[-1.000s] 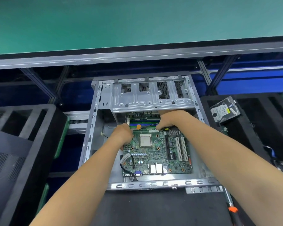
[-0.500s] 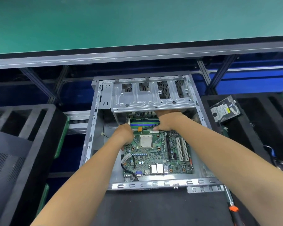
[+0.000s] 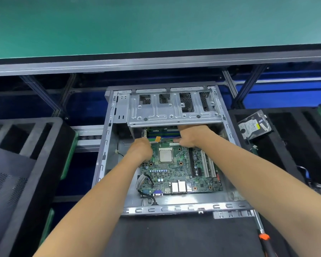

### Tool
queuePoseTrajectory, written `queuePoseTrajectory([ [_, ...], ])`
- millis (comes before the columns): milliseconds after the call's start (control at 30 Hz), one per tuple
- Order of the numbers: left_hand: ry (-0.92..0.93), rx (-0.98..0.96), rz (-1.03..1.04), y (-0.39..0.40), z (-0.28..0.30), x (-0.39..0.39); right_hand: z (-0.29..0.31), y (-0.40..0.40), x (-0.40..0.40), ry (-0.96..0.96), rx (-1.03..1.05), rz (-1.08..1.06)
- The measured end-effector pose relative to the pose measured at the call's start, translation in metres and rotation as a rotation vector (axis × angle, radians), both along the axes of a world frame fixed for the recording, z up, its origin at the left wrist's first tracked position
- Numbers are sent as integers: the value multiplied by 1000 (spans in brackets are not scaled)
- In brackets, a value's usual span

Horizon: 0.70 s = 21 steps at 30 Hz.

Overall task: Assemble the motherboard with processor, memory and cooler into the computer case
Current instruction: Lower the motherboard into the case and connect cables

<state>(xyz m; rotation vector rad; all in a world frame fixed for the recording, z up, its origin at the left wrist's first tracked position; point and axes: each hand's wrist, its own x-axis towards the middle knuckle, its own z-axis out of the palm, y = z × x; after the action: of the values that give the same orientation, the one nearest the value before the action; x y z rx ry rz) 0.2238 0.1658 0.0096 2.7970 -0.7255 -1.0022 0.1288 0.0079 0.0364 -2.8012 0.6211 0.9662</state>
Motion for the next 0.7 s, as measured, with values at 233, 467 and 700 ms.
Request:
queuePoseTrajectory([
  [233,6,54,-98,-3,-6,-5,-3,-4,-3,14,-72,54],
  [467,132,103,-40,-3,4,-14,-9,-1,-5,-12,-126,101],
  [700,283,-58,144,7,5,-26,-15,5,-9,-42,-181,227],
])
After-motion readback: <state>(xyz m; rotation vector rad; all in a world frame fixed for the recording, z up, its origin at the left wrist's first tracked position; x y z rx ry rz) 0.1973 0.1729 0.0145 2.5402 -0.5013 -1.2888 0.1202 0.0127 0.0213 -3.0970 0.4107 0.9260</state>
